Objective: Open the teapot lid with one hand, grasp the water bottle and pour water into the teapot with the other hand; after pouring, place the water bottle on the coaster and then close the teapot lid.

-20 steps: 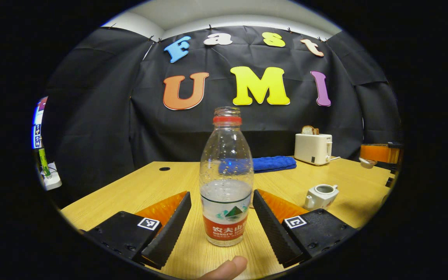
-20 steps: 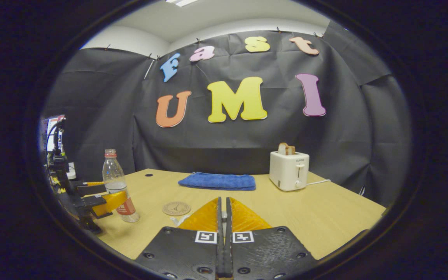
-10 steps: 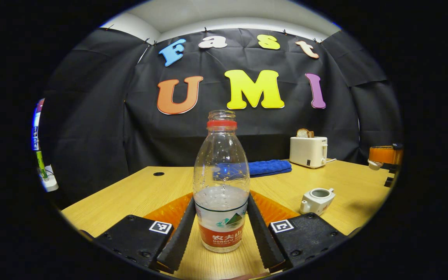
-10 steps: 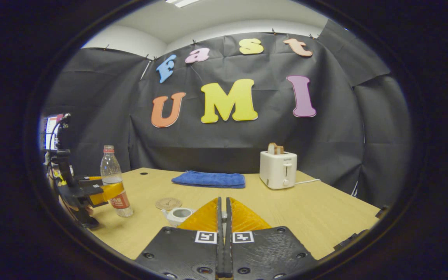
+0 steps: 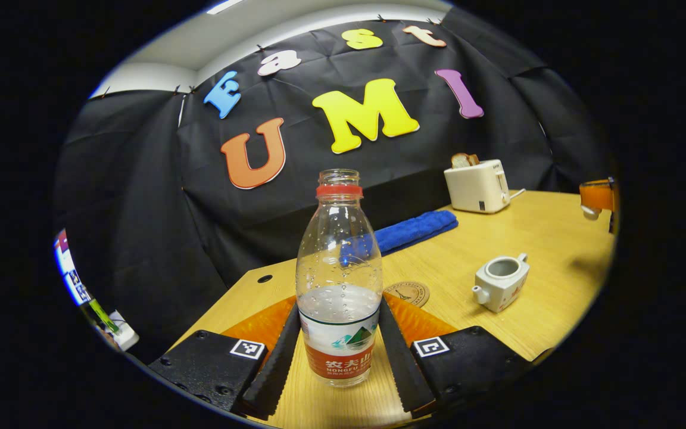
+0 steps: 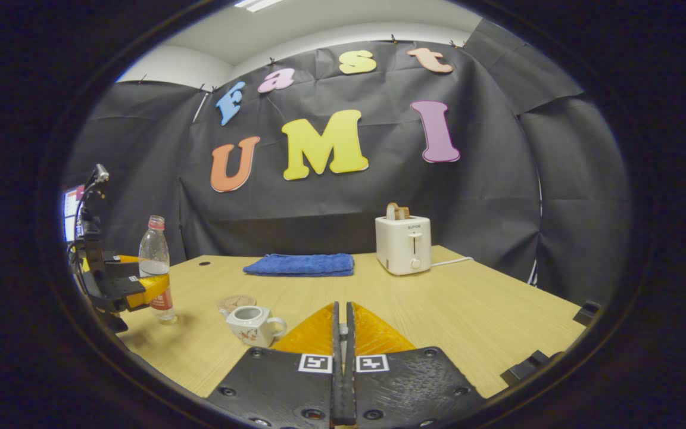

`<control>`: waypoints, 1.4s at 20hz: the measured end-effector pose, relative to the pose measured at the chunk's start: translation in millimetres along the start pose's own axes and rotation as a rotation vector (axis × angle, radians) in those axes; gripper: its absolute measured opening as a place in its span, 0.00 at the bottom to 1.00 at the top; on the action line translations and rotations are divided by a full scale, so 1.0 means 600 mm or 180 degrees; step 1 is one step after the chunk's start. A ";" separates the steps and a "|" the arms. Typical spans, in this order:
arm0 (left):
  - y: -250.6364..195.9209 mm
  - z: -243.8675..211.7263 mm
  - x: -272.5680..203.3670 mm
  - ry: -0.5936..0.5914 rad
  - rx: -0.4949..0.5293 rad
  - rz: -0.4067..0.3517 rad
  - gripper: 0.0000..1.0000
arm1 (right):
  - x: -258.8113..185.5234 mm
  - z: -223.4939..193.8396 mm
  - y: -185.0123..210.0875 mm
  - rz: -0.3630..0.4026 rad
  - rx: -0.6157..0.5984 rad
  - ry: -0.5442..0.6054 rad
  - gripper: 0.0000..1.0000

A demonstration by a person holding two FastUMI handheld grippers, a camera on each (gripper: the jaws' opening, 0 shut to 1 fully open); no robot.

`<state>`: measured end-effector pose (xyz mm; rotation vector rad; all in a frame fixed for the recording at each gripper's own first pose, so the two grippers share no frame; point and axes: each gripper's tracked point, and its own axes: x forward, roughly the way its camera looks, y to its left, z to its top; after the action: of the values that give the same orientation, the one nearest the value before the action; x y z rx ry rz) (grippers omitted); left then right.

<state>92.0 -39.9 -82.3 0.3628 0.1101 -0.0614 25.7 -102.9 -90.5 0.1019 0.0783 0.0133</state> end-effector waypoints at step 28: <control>-0.086 0.038 0.000 0.0505 0.3996 -0.0099 0.74 | 0.006 0.005 -0.042 -0.0243 -0.0216 -0.0178 0.00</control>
<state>90.2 -96.4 -79.5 1.6215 0.2281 -0.1293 29.6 -128.0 -90.1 0.0313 0.0259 -0.0632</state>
